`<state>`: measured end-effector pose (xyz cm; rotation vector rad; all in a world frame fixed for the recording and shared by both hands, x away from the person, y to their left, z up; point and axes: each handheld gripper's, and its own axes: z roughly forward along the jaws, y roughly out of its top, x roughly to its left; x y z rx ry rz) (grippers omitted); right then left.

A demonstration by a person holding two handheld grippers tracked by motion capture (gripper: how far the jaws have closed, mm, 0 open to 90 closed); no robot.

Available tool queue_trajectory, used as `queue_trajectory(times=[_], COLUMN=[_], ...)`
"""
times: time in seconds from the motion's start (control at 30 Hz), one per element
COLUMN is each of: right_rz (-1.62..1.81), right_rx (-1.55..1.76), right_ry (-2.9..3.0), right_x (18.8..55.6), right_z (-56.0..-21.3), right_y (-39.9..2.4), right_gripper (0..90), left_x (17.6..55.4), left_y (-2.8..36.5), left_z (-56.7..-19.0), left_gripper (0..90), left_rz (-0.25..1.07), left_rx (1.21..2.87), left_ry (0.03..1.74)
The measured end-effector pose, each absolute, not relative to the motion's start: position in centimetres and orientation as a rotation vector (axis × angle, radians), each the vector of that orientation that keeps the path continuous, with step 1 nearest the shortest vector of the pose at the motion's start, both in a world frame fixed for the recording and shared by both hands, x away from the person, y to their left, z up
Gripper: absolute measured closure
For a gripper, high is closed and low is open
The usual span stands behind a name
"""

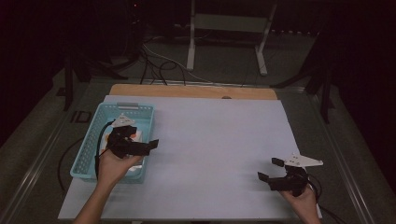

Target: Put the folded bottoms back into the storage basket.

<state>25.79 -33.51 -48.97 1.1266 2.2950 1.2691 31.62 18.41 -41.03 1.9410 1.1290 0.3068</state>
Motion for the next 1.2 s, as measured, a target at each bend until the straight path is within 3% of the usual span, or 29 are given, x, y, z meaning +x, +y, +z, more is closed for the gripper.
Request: queue_trajectory(times=[1.2], right_rz=[1.283], right_rx=[1.141], right_ry=[2.276], right_x=[25.3], right_z=[-48.7], right_y=[-34.2], right_gripper=[11.6], left_x=[30.1], left_y=[10.9], left_z=[-45.0], left_gripper=[0.4], left_rz=[0.286], left_rx=[2.025], left_ry=[1.021])
